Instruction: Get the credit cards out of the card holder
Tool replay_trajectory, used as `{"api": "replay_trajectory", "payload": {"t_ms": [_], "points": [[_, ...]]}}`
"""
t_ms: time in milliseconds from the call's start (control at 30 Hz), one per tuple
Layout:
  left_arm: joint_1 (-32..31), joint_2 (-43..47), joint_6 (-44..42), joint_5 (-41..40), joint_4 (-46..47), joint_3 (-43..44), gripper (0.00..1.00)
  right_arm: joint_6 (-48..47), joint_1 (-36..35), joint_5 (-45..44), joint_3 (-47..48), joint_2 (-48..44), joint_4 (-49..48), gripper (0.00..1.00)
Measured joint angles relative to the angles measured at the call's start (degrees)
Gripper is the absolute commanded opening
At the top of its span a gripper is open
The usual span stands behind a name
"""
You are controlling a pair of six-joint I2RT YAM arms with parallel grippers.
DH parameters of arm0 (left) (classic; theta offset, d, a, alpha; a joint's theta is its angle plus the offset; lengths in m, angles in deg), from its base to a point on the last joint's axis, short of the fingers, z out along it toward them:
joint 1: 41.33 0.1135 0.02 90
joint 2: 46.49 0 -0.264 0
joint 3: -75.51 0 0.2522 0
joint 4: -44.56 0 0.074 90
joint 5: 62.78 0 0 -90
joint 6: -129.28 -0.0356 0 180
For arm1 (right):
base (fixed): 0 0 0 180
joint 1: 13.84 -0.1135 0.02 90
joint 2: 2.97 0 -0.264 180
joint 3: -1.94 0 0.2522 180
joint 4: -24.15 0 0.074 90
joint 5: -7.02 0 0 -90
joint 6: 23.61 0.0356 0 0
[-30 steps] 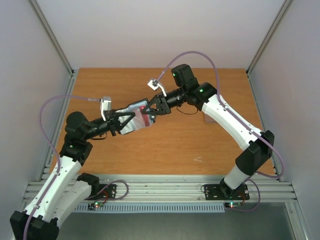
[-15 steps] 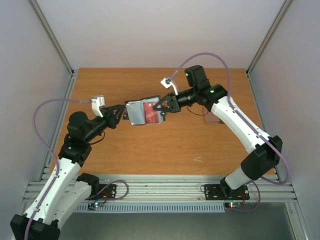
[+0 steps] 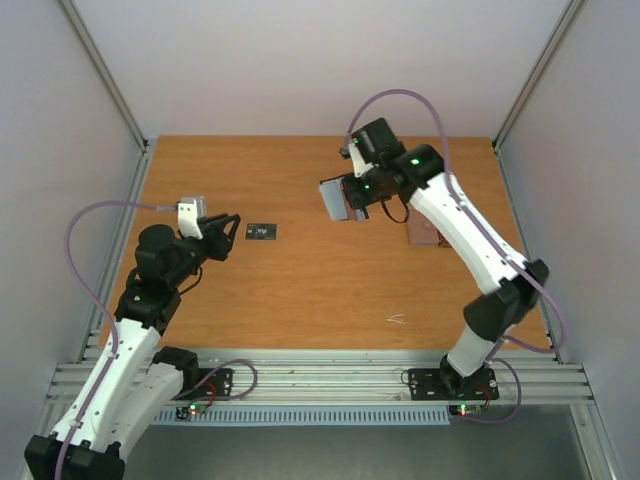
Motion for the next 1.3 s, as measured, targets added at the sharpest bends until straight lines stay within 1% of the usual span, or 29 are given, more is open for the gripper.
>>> {"api": "replay_trajectory", "payload": {"t_ms": [100,200,300,400,500,600,733,800,933,1033,1300], "points": [[0.0,0.0,0.2,7.0,2.9,0.0,0.32,0.9,-2.3,-7.7,4.0,6.1,4.4,0.01],[-0.2,-0.5,0.8,13.6,5.7,0.2,0.31,0.4,-5.2,-7.0,4.8,8.5,5.4,0.01],[-1.2,-1.0,1.2,18.9,7.5,0.2,0.28,-0.6,-8.0,1.7,4.3,8.2,2.8,0.01],[-2.3,-1.8,2.1,22.2,8.3,0.2,0.28,-0.5,-9.4,12.0,1.2,5.8,-3.8,0.01],[-2.9,-2.3,3.6,23.5,8.8,0.2,0.28,-0.1,-9.5,21.5,-3.0,2.8,-10.9,0.01],[-2.9,-2.3,4.6,23.6,9.1,0.2,0.27,-0.1,-9.3,29.1,-7.4,-0.1,-16.9,0.01],[-2.9,-2.2,4.8,24.7,9.9,0.2,0.26,-0.3,-9.2,34.9,-10.1,-2.3,-21.2,0.01],[-2.9,-2.2,4.8,25.7,10.5,0.2,0.25,-0.4,-8.9,36.3,-10.5,-2.6,-22.5,0.01],[-2.9,-2.2,4.6,26.8,10.8,0.2,0.27,-0.4,-8.6,37.9,-11.2,-2.6,-24.8,0.01],[-2.9,-2.2,4.6,27.4,10.8,0.4,0.31,-0.5,-8.6,38.2,-11.3,-2.6,-25.3,0.01],[-2.6,-1.7,5.3,26.6,10.7,1.5,0.31,-0.5,-8.6,37.6,-11.3,-2.7,-27.3,0.01]]}}
